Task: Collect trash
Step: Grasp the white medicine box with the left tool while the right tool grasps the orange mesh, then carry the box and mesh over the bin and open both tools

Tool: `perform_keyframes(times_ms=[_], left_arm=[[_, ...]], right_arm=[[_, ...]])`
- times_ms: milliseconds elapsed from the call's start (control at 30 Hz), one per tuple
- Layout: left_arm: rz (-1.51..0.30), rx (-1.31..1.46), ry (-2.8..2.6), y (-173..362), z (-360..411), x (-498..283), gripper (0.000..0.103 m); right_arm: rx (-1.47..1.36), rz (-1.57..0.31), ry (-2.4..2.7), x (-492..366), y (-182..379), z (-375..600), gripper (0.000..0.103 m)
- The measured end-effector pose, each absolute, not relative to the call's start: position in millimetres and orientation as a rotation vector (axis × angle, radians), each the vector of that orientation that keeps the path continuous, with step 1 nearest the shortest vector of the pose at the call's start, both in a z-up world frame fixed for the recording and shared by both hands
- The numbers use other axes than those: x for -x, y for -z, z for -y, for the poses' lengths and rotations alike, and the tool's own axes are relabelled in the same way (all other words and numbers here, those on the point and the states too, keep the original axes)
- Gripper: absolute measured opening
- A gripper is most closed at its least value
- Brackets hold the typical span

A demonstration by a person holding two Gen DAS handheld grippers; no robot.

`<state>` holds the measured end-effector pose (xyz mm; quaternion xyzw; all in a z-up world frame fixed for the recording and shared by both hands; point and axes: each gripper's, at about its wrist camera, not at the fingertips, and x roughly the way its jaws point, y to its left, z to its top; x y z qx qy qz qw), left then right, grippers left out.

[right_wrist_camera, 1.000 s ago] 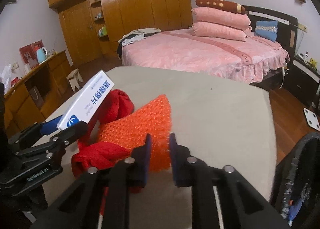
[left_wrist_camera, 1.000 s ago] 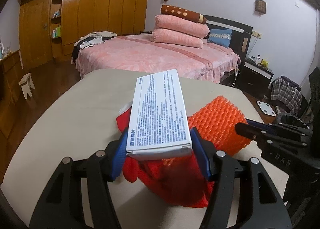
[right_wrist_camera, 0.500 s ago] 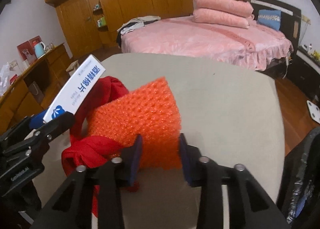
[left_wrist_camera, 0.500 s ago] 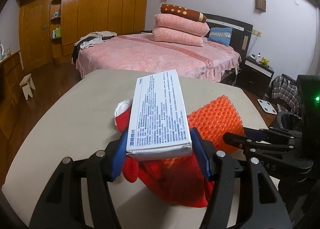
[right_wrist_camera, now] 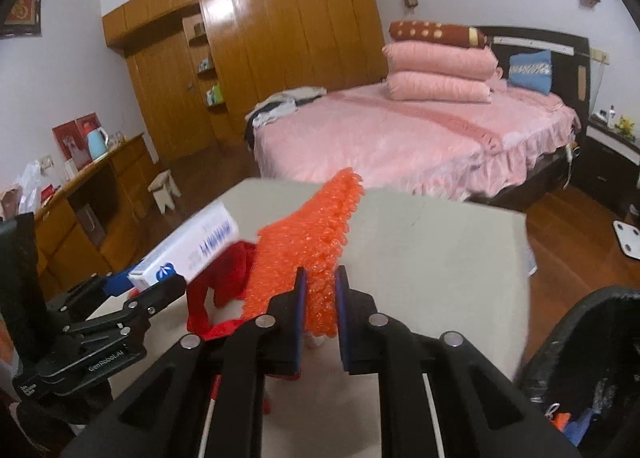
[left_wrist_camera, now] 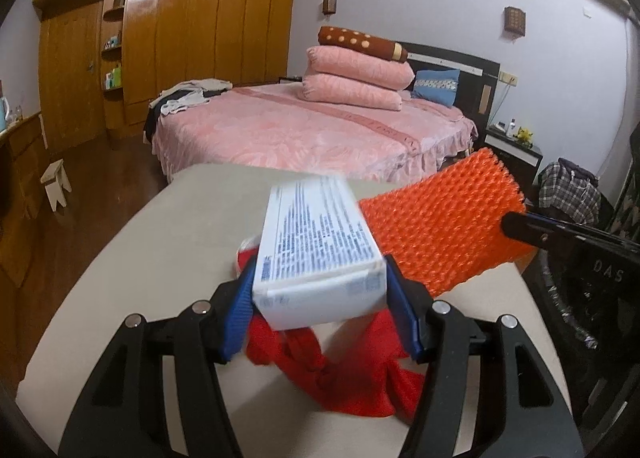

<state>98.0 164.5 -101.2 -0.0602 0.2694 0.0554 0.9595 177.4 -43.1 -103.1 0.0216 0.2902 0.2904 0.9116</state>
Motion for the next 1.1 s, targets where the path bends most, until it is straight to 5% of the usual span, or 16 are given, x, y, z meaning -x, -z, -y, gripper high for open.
perform_keyframes(times_ms=[600,1100], left_arm=[[-0.646,0.127,-0.060,135,-138,-101,0.056],[-0.493,0.106,0.031,69,-100,-105,0.055]], right_arm=[[-0.043,-0.648,-0.525,-162,119,79,0.014],[-0.064,-0.523,-0.473,-148,73,114,0.014]])
